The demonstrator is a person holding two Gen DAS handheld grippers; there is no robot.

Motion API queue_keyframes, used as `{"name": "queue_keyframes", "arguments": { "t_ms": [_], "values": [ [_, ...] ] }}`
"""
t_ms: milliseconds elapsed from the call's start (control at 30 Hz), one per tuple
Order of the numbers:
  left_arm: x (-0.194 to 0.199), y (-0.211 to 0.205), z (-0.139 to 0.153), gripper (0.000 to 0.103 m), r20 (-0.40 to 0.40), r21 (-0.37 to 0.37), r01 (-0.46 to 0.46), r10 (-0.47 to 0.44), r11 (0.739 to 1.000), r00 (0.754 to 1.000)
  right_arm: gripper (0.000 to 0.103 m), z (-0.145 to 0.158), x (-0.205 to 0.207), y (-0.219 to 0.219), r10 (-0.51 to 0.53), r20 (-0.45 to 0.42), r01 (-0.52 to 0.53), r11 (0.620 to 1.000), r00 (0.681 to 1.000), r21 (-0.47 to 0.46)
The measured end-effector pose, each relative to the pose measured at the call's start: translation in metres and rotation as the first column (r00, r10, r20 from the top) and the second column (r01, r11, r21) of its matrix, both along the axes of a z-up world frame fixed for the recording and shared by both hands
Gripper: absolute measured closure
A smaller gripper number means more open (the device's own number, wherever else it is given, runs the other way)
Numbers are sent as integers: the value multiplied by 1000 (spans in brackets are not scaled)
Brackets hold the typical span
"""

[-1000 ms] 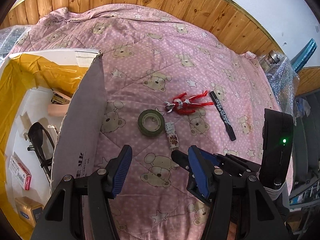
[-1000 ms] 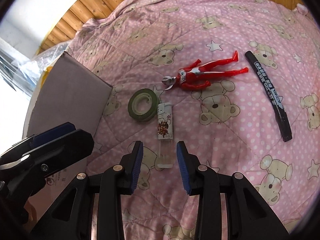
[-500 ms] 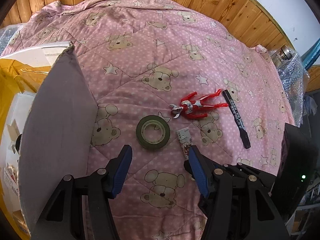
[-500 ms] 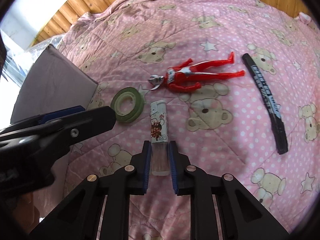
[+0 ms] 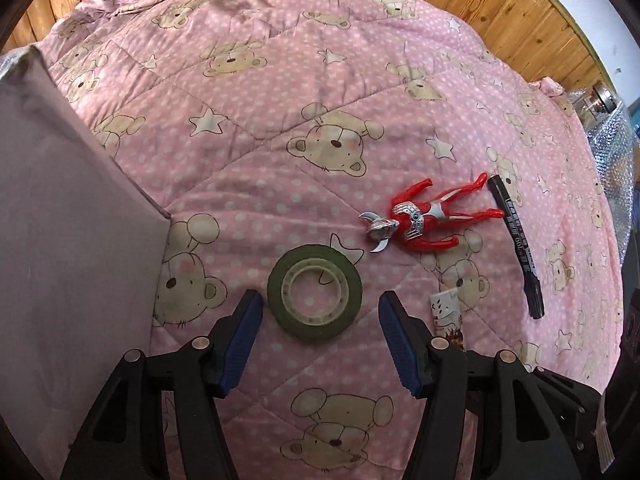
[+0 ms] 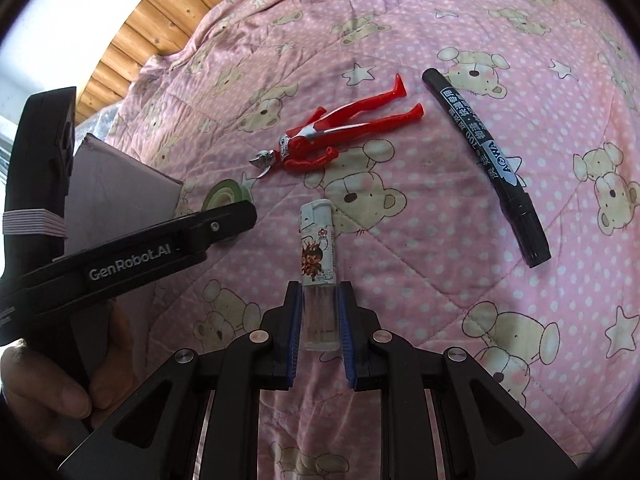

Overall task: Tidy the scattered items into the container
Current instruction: 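Close the right gripper on the clear vial while the left closes on the green tape roll, then lift the vial and tape roll and carry them toward the box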

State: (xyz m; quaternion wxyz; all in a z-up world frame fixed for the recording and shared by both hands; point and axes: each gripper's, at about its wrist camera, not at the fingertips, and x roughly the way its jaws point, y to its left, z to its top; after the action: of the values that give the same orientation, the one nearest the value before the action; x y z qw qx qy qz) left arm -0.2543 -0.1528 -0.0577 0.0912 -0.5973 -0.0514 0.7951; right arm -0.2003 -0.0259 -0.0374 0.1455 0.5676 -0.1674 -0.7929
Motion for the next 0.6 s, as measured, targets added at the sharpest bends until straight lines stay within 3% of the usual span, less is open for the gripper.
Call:
{"name": "queue_keyframes", "arguments": {
  "t_ms": [100, 133, 167, 600],
  "values": [
    [0, 1, -1, 37, -20, -9, 8, -8, 1000, 1000, 84, 0, 0, 1, 3, 1, -3, 1000, 1000, -6],
    [1, 2, -2, 42, -27, -17, 12, -13, 1000, 1000, 84, 0, 0, 1, 3, 0, -3, 1000, 1000, -8],
    [2, 4, -1, 54, -43, -47, 19, -21, 999, 999, 84, 0, 0, 2, 4, 0, -4, 1000, 1000, -10],
    [23, -6, 36, 54, -106, -6, 16, -16, 1000, 994, 85, 14, 1, 0, 11, -20, -11, 1000, 1000, -20]
  ]
}}
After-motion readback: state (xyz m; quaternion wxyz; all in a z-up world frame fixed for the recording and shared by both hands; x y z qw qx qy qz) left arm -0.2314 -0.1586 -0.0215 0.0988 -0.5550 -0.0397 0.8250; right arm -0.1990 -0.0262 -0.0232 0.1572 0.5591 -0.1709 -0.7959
